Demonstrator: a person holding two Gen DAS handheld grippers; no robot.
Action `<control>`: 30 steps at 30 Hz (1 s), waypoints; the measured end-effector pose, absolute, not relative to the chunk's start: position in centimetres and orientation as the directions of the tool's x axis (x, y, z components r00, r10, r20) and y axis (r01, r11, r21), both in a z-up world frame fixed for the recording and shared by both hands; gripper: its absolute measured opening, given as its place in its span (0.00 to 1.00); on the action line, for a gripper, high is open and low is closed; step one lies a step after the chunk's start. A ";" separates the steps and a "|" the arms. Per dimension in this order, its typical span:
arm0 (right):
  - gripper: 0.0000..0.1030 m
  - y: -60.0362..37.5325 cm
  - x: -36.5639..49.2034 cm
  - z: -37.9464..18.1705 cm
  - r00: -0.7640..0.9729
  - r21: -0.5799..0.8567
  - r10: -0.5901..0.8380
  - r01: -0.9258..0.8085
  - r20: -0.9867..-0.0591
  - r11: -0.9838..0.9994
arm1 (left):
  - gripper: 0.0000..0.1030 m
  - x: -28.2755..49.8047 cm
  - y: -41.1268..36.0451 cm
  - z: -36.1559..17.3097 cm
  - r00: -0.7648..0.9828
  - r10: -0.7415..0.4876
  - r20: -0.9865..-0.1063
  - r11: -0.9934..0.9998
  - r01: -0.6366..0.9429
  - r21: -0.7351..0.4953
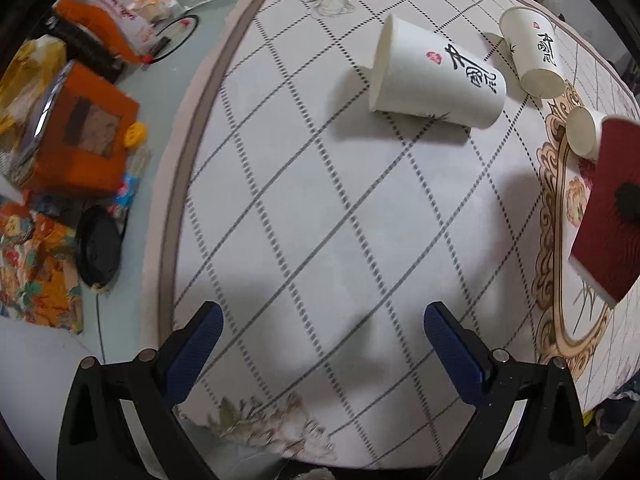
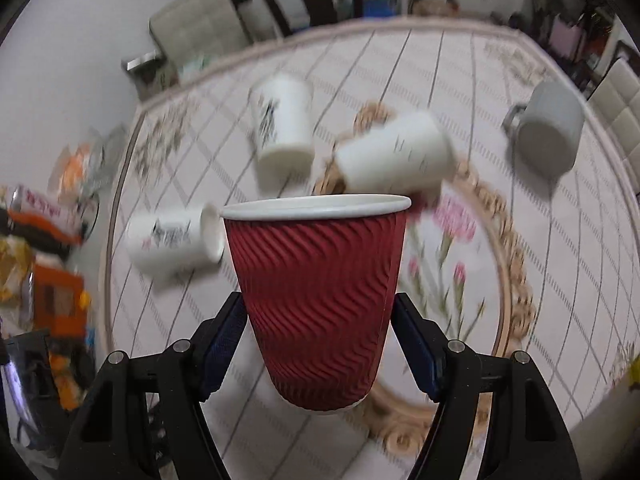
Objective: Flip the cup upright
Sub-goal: 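Carry the red cup with the right gripper and lower it upright onto the floral oval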
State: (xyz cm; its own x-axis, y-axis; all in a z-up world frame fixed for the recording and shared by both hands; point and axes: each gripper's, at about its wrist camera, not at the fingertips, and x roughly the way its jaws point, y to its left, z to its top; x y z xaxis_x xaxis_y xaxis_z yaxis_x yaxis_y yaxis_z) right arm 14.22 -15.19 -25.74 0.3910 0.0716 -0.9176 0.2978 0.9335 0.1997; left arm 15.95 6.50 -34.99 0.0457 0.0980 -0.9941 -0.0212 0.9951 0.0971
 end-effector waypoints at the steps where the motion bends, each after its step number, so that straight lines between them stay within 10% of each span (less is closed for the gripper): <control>1: 0.73 -15.5 14.3 -25.9 0.422 0.189 0.047 0.301 -0.905 0.935 | 1.00 16.4 6.3 -35.2 0.046 0.097 -0.994 0.995 -0.019 0.097; 30: 0.84 -13.2 6.6 -28.5 0.553 0.053 -0.074 0.210 -0.830 0.976 | 1.00 10.8 1.6 -32.5 0.160 0.089 -0.983 0.987 0.117 0.109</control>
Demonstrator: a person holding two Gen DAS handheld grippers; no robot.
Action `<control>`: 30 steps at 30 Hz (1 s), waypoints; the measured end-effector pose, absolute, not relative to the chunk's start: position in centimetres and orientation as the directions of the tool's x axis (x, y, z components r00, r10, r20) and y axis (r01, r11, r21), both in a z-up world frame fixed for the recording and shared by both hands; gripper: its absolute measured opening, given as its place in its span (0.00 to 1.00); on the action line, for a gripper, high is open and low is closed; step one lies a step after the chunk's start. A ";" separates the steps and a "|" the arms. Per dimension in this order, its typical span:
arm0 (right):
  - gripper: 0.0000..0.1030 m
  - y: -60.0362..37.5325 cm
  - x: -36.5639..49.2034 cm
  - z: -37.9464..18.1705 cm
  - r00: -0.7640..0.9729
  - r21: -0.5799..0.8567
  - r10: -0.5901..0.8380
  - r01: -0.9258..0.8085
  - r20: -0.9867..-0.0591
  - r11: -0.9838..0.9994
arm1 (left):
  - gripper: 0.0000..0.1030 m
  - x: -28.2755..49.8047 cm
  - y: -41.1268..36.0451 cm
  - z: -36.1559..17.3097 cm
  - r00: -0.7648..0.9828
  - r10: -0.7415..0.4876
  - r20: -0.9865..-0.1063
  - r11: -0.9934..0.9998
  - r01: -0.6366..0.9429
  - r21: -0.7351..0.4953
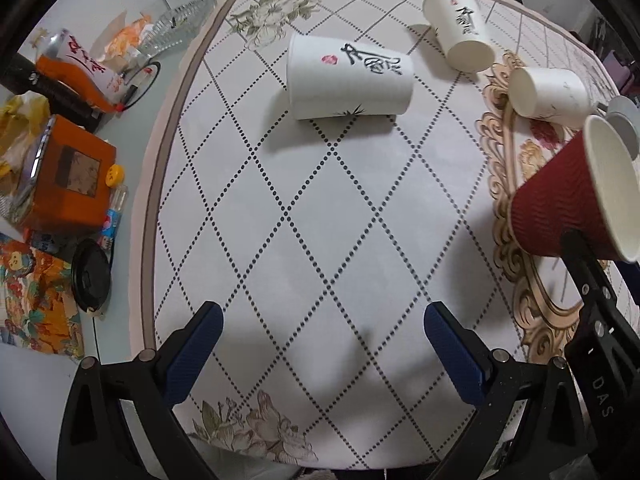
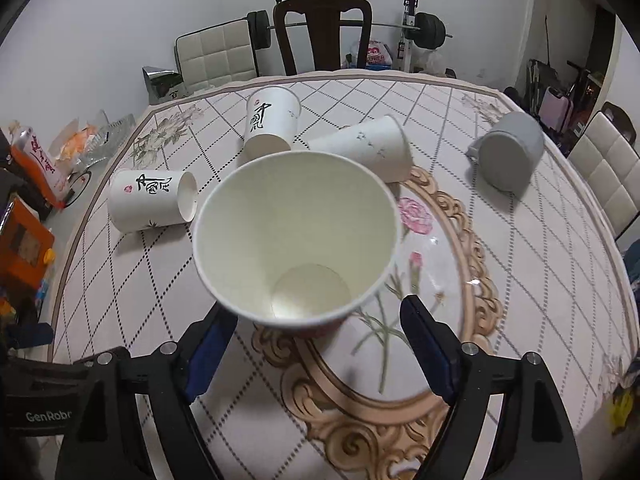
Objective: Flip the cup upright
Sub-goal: 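Carry the red cup with the right gripper and lower it upright onto the floral oval, then open the right gripper and withdraw it from the red cup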
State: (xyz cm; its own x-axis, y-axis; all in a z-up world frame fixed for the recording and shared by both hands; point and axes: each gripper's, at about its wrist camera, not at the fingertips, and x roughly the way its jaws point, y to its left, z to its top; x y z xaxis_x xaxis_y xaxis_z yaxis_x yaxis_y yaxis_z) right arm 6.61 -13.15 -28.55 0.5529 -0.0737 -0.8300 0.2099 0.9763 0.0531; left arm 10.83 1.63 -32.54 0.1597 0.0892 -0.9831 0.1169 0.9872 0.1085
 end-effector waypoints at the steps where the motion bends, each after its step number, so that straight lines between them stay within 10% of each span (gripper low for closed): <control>1: 0.86 -13.3 6.1 -28.3 0.551 0.050 -0.075 0.209 -0.831 0.977 | 1.00 10.6 1.4 -32.2 0.164 0.090 -0.982 0.987 0.116 0.110; 30: 1.00 -19.3 -12.1 -2.3 0.638 -0.068 -0.182 0.199 -0.748 0.978 | 1.00 -5.2 -0.2 -6.8 0.577 0.056 -0.815 0.997 0.015 0.079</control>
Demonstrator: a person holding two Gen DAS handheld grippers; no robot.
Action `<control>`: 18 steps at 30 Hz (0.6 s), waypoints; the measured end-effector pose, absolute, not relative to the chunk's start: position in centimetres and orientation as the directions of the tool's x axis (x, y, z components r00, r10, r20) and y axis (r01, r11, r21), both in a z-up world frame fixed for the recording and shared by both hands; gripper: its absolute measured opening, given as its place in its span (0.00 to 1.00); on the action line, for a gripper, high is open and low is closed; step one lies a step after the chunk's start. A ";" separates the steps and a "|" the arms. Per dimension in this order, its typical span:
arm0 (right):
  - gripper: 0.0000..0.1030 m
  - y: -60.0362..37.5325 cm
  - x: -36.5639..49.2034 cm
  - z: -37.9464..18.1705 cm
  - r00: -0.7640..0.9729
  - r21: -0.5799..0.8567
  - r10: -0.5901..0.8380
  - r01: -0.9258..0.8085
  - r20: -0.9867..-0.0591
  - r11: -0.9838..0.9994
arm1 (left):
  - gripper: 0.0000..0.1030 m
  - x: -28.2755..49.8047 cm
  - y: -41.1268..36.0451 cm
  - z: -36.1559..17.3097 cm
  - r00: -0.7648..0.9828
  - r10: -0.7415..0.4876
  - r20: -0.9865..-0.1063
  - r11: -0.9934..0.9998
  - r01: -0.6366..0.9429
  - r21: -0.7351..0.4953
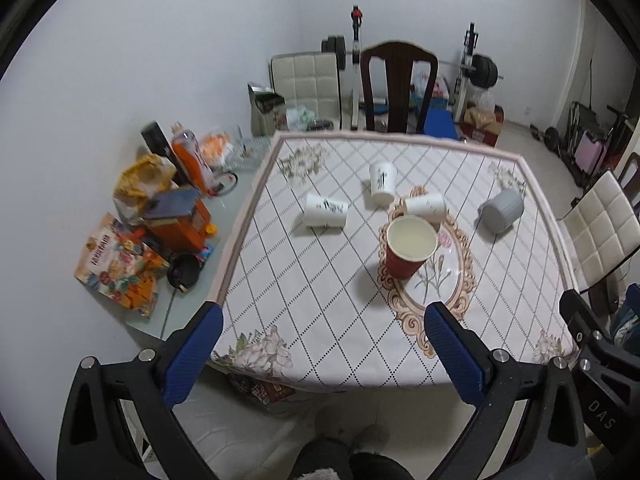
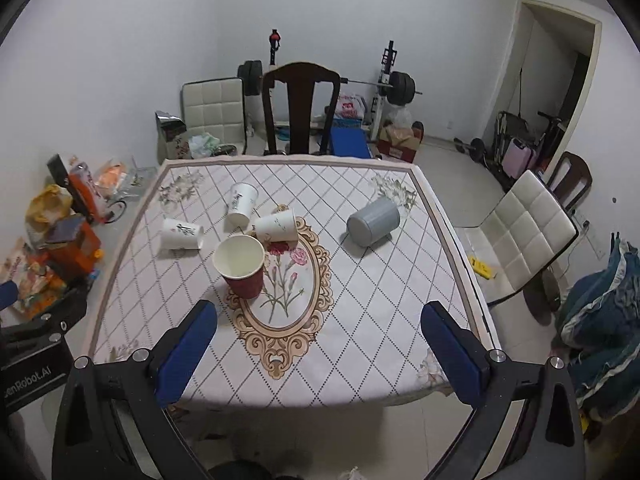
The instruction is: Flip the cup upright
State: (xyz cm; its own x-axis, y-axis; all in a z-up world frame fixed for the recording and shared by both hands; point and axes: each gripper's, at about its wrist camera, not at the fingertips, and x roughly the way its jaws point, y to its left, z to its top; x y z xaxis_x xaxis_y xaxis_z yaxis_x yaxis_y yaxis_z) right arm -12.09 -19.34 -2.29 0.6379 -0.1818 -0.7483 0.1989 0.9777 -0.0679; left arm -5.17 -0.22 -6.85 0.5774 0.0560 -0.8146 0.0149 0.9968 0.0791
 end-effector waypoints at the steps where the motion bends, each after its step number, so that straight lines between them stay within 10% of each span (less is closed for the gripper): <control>1: 1.00 -19.3 -12.5 -1.7 0.645 -0.066 -0.181 0.198 -0.742 0.978 | 1.00 -5.5 -0.2 -6.2 0.586 0.062 -0.808 0.996 0.013 0.086; 18: 1.00 -18.1 -15.7 3.1 0.664 -0.065 -0.175 0.187 -0.727 0.980 | 1.00 -8.1 1.4 -3.1 0.633 0.053 -0.772 0.998 -0.005 0.065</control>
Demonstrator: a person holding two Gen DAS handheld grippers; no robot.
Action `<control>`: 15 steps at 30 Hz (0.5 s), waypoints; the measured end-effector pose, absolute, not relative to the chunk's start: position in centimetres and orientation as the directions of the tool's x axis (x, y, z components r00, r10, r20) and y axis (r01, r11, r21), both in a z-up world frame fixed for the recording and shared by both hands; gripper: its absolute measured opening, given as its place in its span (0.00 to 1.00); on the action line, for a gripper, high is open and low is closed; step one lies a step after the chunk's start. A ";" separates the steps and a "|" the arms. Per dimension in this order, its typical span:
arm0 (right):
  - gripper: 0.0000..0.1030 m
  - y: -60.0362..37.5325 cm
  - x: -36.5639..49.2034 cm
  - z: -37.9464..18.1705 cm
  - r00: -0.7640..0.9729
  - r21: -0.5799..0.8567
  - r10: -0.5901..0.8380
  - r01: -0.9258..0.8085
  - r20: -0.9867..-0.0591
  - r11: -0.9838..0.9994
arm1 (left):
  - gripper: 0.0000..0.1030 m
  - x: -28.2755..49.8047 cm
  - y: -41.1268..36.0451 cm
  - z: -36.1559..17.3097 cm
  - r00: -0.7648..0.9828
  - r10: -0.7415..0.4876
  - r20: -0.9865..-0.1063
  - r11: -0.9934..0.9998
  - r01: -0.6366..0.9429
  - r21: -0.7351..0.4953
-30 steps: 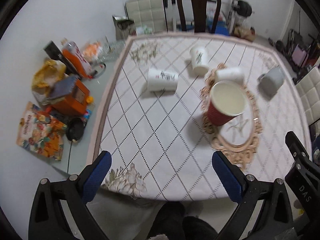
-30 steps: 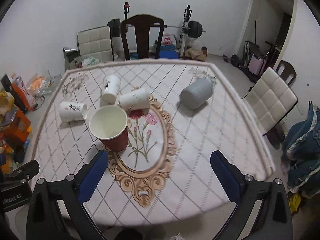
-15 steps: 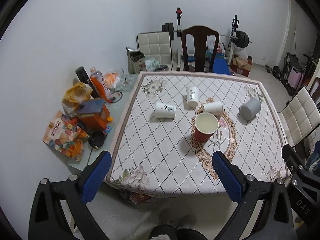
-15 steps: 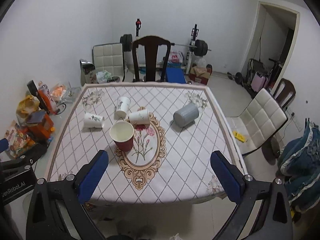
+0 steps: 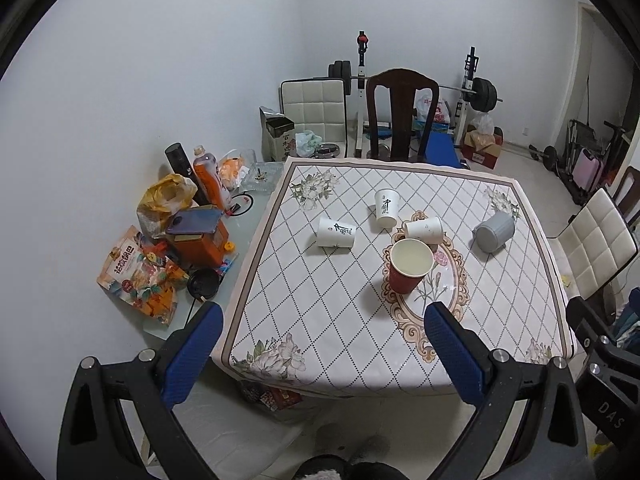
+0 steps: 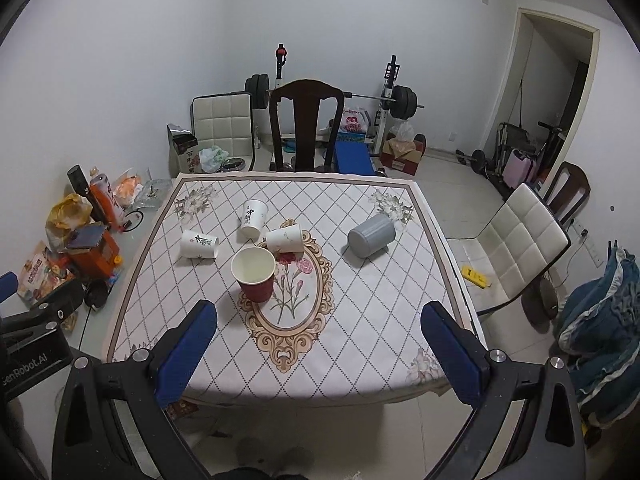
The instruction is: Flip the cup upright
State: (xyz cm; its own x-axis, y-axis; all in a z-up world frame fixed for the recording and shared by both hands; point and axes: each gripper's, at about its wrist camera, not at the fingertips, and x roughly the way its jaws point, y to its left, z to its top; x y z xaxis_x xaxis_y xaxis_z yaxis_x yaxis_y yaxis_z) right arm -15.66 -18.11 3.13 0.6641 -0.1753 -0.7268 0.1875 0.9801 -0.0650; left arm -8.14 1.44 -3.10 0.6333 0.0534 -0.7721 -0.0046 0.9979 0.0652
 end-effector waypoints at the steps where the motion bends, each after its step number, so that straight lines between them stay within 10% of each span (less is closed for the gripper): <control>1: 1.00 -18.1 -15.8 3.2 0.665 -0.067 -0.178 0.189 -0.725 0.980 | 1.00 -8.2 1.5 -3.0 0.634 0.053 -0.771 0.998 -0.005 0.065; 15: 1.00 -18.4 -16.5 3.6 0.667 -0.064 -0.177 0.190 -0.724 0.980 | 1.00 -8.7 1.4 -2.9 0.638 0.059 -0.768 0.998 -0.012 0.067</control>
